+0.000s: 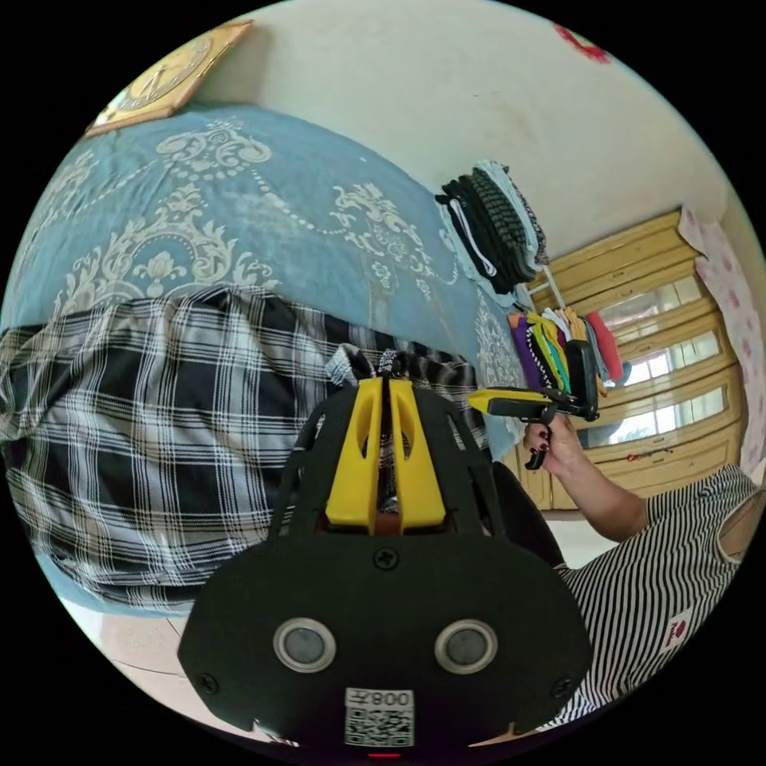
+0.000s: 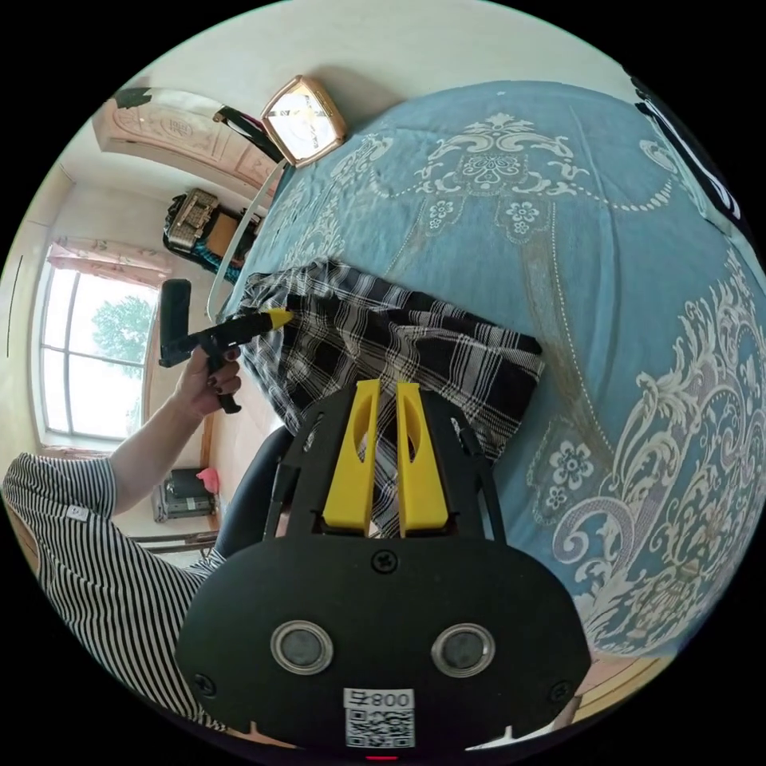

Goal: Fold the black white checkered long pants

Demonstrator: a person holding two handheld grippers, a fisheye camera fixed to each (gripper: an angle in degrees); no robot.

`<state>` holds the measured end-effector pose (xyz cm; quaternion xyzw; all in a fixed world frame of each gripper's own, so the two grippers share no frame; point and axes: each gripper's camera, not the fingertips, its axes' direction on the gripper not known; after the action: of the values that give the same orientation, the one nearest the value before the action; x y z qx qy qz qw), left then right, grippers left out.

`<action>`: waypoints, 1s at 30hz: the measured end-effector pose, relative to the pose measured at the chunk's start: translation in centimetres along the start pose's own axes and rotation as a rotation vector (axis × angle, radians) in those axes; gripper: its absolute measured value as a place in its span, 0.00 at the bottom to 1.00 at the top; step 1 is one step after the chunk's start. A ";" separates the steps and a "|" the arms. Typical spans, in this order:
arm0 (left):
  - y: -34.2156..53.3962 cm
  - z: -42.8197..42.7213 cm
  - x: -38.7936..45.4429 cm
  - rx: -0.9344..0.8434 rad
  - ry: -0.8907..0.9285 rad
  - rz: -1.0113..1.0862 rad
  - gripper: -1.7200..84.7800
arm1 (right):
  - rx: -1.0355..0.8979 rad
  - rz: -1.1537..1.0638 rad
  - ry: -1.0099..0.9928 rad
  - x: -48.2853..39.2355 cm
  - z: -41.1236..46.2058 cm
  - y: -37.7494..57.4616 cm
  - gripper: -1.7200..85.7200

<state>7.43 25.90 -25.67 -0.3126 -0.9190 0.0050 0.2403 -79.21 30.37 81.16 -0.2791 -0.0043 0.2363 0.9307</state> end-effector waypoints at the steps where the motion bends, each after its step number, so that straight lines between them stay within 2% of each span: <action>1: 0.2 0.6 -0.5 -0.019 -0.009 -0.020 0.04 | -0.011 -0.005 0.015 0.0 0.8 -0.8 0.05; 5: 1.4 0.7 -0.4 0.021 -0.025 -0.056 0.04 | -0.032 -0.011 0.042 -0.1 2.8 -3.2 0.04; 9: 2.6 0.3 2.5 0.083 -0.101 -0.002 0.03 | -0.045 -0.024 0.072 0.0 4.3 -4.4 0.03; 12: 2.7 1.9 4.8 0.035 -0.130 0.063 0.02 | -0.081 -0.016 0.089 0.7 6.0 -4.8 0.02; 16: 2.1 4.6 5.7 -0.068 -0.254 0.027 0.02 | -0.085 -0.009 0.080 1.2 6.1 -4.3 0.02; 19: 1.9 3.6 7.3 -0.006 -0.197 0.048 0.02 | -0.054 -0.044 0.082 0.4 4.4 -2.8 0.02; 22: 1.3 3.3 8.7 0.001 -0.227 0.063 0.02 | -0.011 -0.063 0.141 0.5 2.7 -0.6 0.02; 26: 0.6 4.6 8.9 -0.076 -0.252 0.019 0.02 | -0.075 -0.007 0.244 3.4 4.2 0.9 0.02; 30: 0.9 2.5 11.5 -0.013 -0.211 0.013 0.02 | -0.087 -0.010 0.230 4.4 4.3 1.3 0.02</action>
<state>-1.12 33.59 -22.91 -0.3177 -0.9372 0.0336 0.1400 -76.49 35.49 83.52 -0.3444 0.0910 0.1977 0.9133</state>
